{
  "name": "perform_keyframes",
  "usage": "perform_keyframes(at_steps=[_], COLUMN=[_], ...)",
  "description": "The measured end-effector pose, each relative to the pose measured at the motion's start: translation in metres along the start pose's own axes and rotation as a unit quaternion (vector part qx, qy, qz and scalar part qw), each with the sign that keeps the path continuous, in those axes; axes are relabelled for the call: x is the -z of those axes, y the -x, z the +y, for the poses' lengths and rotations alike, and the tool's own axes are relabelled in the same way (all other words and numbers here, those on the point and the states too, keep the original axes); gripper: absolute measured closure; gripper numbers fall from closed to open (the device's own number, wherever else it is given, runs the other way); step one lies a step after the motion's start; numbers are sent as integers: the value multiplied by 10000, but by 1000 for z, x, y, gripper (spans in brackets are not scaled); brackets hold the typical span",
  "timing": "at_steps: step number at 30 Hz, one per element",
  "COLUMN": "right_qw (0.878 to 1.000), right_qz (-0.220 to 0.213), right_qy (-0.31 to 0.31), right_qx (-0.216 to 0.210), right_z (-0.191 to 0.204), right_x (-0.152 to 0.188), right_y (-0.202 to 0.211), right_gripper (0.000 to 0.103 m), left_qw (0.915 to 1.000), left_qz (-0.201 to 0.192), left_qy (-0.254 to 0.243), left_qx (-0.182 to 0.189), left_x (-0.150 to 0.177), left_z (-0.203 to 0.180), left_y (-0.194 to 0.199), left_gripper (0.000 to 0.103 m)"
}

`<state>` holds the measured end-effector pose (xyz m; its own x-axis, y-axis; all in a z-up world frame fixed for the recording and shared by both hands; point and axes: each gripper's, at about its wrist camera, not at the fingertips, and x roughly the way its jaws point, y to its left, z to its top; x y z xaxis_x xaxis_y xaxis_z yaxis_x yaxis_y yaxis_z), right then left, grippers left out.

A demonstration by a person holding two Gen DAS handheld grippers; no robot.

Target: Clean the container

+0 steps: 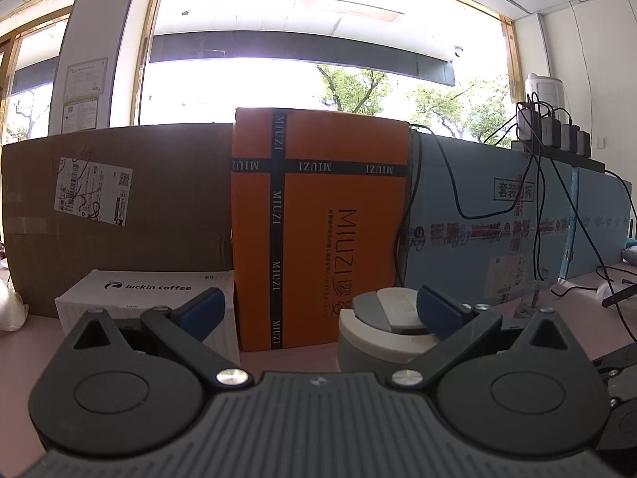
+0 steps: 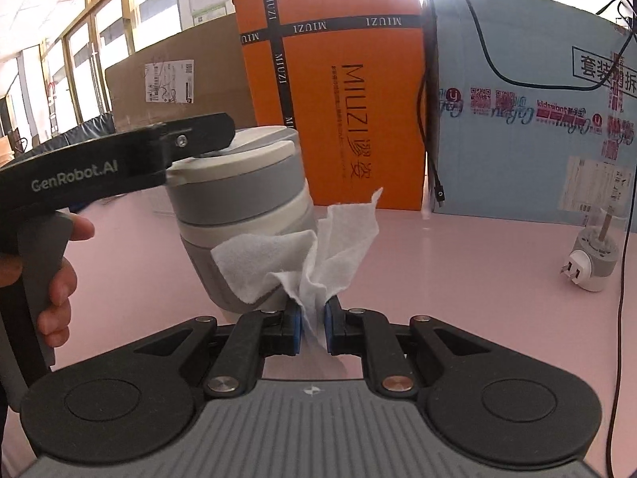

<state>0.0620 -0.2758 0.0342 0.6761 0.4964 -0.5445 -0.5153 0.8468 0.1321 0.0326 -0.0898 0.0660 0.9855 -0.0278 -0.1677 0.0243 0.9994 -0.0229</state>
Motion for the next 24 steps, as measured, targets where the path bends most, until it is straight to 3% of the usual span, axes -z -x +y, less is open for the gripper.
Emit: perform_keyframes(at_steps=[10, 24], right_qw=[9986, 9998], right_qz=[-516, 84], right_qy=[-126, -203], right_qx=[45, 30], right_z=[-6, -10], right_x=[-23, -5], right_y=[21, -12], right_gripper=[92, 92], left_qw=[9999, 9999], left_qz=[5, 11], left_qy=[132, 145], left_qx=[33, 37], left_x=[1, 2], left_z=[2, 1], left_y=[0, 0], left_gripper=[0, 0])
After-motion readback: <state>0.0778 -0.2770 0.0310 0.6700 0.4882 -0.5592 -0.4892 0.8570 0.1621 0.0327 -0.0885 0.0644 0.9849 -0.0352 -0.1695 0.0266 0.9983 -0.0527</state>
